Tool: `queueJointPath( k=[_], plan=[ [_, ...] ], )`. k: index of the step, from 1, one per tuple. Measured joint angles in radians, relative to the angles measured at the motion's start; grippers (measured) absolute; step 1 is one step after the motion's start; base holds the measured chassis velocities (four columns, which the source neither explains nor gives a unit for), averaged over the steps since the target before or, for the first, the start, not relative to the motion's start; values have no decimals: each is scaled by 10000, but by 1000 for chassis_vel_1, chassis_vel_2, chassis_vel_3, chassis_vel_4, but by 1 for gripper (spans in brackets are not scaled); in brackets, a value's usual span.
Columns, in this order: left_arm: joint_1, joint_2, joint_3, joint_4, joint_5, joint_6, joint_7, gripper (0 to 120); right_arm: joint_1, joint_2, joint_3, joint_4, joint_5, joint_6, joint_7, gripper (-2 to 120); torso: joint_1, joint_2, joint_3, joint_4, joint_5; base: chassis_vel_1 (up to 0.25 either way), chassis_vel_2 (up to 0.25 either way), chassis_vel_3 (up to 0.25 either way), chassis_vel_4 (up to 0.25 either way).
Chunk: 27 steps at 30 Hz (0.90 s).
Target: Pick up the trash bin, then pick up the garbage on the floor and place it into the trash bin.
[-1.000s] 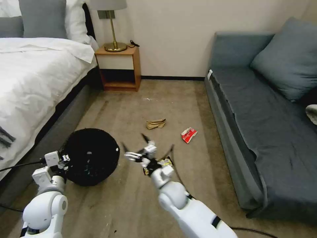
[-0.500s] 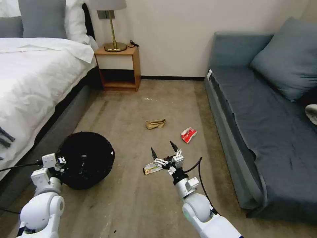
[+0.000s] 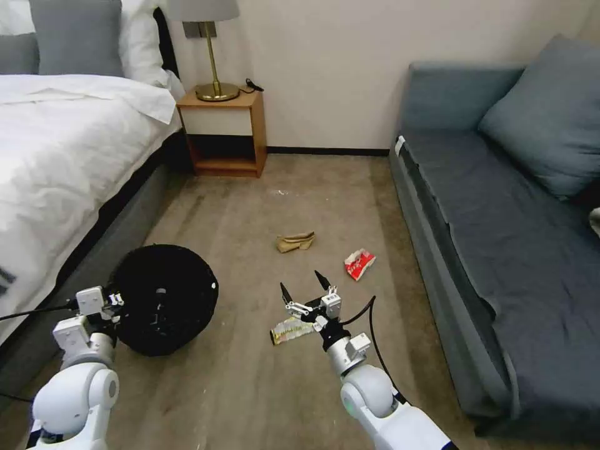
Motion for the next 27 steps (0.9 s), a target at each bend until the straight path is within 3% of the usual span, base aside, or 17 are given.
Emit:
queueJointPath(
  k=[10, 16, 18, 19, 21, 22, 23, 25, 26, 27],
  plan=[
    [-14, -37, -4, -3, -14, 8, 9, 7, 112, -192, -76, -260, -159, 25, -21, 100, 1, -1, 1, 0, 1, -175, 173, 176, -170],
    [28, -20, -60, 57, 42, -13, 38, 7, 259, -463, -420, -400, -215, -682, 267, 100, 0, -1, -1, 2, 2, -23, 38, 18, -26],
    [79, -19, -59, 85, 124, -37, 67, 7, 453, -797, -736, -362, -470, -2081, 796, 100, 0, -2, -1, 5, 2, 0, 0, 0, 0],
    [79, -19, -59, 85, 124, -37, 67, 7, 453, -797, -736, -362, -470, -2081, 796, 100, 0, -2, -1, 5, 2, 0, 0, 0, 0],
    [78, -20, -59, 105, 144, -39, 78, 7, 741, -1201, -1101, -165, -288, -4389, 983, 100, -1, -1, -1, 2, 2, 0, 0, 0, 0],
    [78, -20, -59, 105, 144, -39, 78, 7, 741, -1201, -1101, -165, -288, -4389, 983, 100, -1, -1, -1, 2, 2, 0, 0, 0, 0],
    [75, -11, -62, 112, 145, -35, 81, 7, 932, -1348, -1268, -194, -75, -5288, 989, 100, 0, -1, 0, 2, 1, 0, 0, 0, 0],
    [98, 33, -72, 112, 148, 1, 86, 7, 1411, -1441, -1468, -680, 127, -6779, 484, 100, 0, -2, 0, 0, 4, 0, 0, 0, 0],
    [98, 33, -72, 112, 148, 1, 86, 7, 1411, -1441, -1468, -680, 127, -6779, 484, 100, 0, -2, 0, 0, 4, 0, 0, 0, 0],
    [138, 57, -73, 112, 150, 16, 86, 7, 1655, -1377, -1436, -1126, 110, -7360, -80, 100, 0, -1, -1, 3, 3, 0, 0, 0, 0]
  ],
)
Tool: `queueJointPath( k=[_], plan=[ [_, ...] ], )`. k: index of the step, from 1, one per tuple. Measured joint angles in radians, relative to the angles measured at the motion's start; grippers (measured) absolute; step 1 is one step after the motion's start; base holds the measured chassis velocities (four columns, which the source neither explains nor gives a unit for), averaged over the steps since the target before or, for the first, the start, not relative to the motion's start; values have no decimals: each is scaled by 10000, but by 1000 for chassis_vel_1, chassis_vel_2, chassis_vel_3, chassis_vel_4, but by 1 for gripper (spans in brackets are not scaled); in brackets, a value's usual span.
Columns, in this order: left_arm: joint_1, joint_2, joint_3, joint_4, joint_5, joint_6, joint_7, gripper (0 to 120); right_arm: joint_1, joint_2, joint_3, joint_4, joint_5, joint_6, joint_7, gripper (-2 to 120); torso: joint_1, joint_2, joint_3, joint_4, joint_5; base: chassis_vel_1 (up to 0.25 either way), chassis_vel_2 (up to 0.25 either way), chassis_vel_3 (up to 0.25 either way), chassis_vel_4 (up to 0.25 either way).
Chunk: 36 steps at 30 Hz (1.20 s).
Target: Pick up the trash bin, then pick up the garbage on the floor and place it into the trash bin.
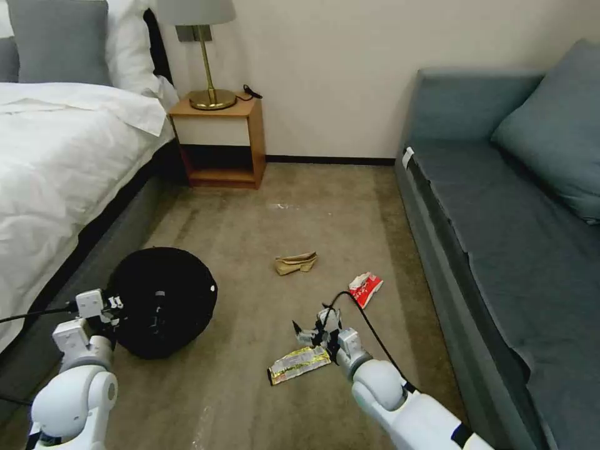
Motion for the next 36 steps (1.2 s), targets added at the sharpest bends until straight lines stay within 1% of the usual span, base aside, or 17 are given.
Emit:
queueJointPath(
  k=[2, 3, 4, 6, 12, 16, 19, 20, 22, 24, 27, 29, 30, 31, 32, 35, 36],
  plan=[
    [42, 5, 5, 0, 11, 22, -1, 7, 216, 208, 172, -626, -141, -416, -770, 100, 0, 0, 1, 0, 0, 0, 0, 0, 0],
    [42, 5, 5, 0, 11, 22, -1, 7, 216, 208, 172, -626, -141, -416, -770, 100, 0, 0, 1, 0, 0, 0, 0, 0, 0],
    [44, 3, 17, 0, 18, 31, -1, 7, 345, 384, 307, -1031, -268, -508, -1174, 100, 0, 0, 1, 0, 0, 0, 0, 0, 0],
    [29, -12, 44, 5, 28, 37, -2, 7, 495, 662, 455, -1547, -481, -529, -1427, 100, 0, 0, 1, -1, -1, 0, 0, 0, 0],
    [-26, -45, 105, 52, 36, 52, 0, 7, 716, 1162, 655, -2395, -901, -460, -1373, 100, 0, 0, 1, 0, 0, 0, 0, 0, 0],
    [-81, -33, 132, 108, 36, 52, 0, 7, 792, 1283, 835, -2617, -949, -706, -1224, 100, 0, 0, 1, 0, -2, 0, 0, 0, 0],
    [-174, 0, 165, 194, 30, 52, 0, 7, 714, 1169, 915, -2525, -837, -1041, -1182, 90, 0, 0, 1, 0, -2, 0, 0, 0, 0],
    [-174, 0, 165, 194, 30, 52, 0, 7, 714, 1169, 915, -2525, -837, -1041, -1182, 90, 0, 0, 1, 0, -2, 0, 0, 0, 0],
    [-204, 4, 197, 230, 27, 52, 0, 7, 614, 1091, 925, -2465, -843, -1088, -1194, 79, 0, 0, 1, -2, -1, 0, 0, 0, 0],
    [-205, 4, 209, 237, 26, 52, 0, 7, 579, 1080, 935, -2460, -850, -1089, -1198, 76, 0, 0, 1, -1, -1, 0, 0, 0, 0],
    [-198, 8, 228, 239, 23, 52, -2, 7, 461, 1166, 1005, -2524, -1030, -1088, -1201, 60, 0, 0, 1, -1, -1, 0, 0, 0, 0],
    [-192, 20, 227, 239, 20, 52, -4, 7, 439, 1198, 1028, -2555, -1076, -1086, -1204, 57, 0, 0, 1, -1, -1, 0, 0, 0, 0],
    [-183, 34, 224, 239, 14, 52, -6, 7, 417, 1231, 1047, -2582, -1118, -1083, -1207, 54, 0, 0, 1, -1, -1, 0, 0, 0, 0],
    [-173, 57, 217, 239, 4, 52, -7, 7, 388, 1269, 1083, -2606, -1166, -1074, -1213, 47, 0, 0, 1, -1, -1, 0, 0, 0, 0],
    [-173, 57, 217, 239, 4, 52, -7, 7, 388, 1269, 1083, -2606, -1166, -1074, -1213, 47, 0, 0, 1, -1, -1, 0, 0, 0, 0],
    [-169, 90, 197, 234, -48, 52, -10, 7, 321, 1328, 1178, -2620, -1280, -1055, -1246, 36, 0, 0, 1, -1, 0, 0, 0, 0, 0],
    [-169, 90, 197, 234, -48, 52, -10, 7, 321, 1328, 1178, -2620, -1280, -1055, -1246, 36, 0, 0, 1, -1, 0, 0, 0, 0, 0]
  ],
)
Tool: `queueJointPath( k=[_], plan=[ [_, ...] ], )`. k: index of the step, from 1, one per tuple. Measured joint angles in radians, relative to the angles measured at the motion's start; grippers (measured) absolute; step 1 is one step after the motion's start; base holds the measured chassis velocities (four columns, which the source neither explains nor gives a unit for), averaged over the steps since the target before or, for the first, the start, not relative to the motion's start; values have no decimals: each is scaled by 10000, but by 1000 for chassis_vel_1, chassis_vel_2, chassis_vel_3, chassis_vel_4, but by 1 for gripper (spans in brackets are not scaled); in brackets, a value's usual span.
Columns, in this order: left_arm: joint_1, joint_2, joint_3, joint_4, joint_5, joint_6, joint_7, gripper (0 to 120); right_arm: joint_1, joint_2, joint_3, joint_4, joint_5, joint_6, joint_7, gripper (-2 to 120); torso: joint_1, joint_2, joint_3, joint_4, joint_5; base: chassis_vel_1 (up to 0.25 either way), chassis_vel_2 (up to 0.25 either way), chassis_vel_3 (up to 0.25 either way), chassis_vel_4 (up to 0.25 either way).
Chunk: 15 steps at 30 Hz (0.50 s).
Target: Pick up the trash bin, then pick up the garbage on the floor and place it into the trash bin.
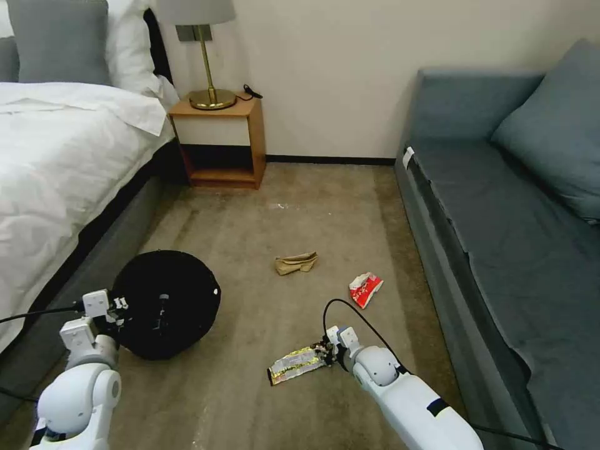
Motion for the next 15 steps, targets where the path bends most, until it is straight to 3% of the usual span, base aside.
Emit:
queueJointPath(
  k=[8, 15],
  plan=[
    [-12, 20, -12, -109, -305, 94, -41, 7, -84, 167, 212, -185, -225, 139, 119, 0, 0, 0, 0, 0, 0, 0, 0, 0, 0],
    [-4, 21, 0, -111, -328, 94, -42, 7, -125, 316, 458, -177, -133, 481, 430, 0, 0, 0, 0, 0, 0, 0, 0, 0, 0]
  ],
)
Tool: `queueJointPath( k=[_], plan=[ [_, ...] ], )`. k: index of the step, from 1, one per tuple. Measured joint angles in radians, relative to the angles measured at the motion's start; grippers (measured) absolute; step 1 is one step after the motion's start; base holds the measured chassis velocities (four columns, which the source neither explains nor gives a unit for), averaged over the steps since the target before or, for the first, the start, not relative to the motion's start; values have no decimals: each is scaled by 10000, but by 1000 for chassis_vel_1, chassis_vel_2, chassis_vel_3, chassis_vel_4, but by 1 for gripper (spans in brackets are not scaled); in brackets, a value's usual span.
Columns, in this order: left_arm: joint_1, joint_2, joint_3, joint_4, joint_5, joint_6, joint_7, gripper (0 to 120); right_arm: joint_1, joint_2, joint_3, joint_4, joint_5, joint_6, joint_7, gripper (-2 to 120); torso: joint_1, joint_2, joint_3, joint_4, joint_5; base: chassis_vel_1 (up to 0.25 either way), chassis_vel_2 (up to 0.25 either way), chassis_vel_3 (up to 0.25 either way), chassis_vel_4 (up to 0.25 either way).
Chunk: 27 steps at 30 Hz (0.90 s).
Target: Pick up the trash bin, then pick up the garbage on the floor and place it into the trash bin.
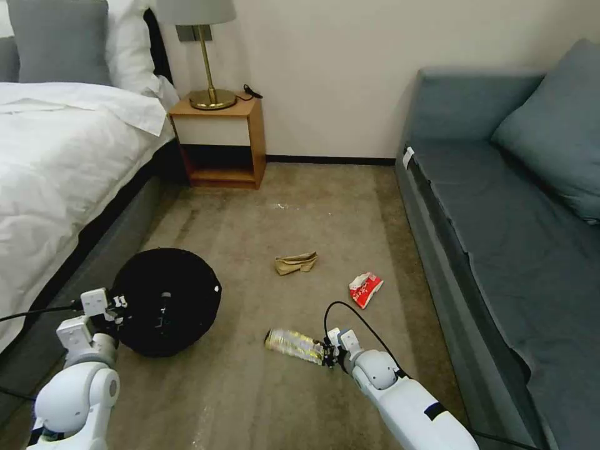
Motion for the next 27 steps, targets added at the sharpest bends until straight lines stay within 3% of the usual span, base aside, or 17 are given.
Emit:
queueJointPath(
  k=[9, 12, 18, 22, 27],
  plan=[
    [-22, -27, 95, 16, -3, -2, 19, 7, 12, -213, 251, 974, 958, 1283, 406, 0, 1, 0, 0, -1, 1, 0, 0, 0, 0],
    [-10, -46, 147, 70, -13, -6, 64, 7, -44, -509, 230, 1878, 1203, 2323, 412, 0, 0, 0, 0, 0, 0, 0, 0, 0, 0],
    [-81, -74, 260, 106, -12, 39, 93, 7, 129, -915, 286, 3054, 1711, 3802, -580, 0, 0, 1, -1, 0, 0, 0, 0, 0, 0],
    [-99, -112, 316, 106, 10, 53, 106, 6, 277, -1146, 105, 3744, 2034, 4342, -924, 0, 0, 1, 0, 0, 1, 0, 0, 0, 0],
    [-115, -237, 383, 113, 192, 54, 107, 6, 542, -1567, -513, 4659, 2005, 4237, -1152, 0, 0, 1, -1, 0, 0, 0, 0, 0, 0]
  ],
)
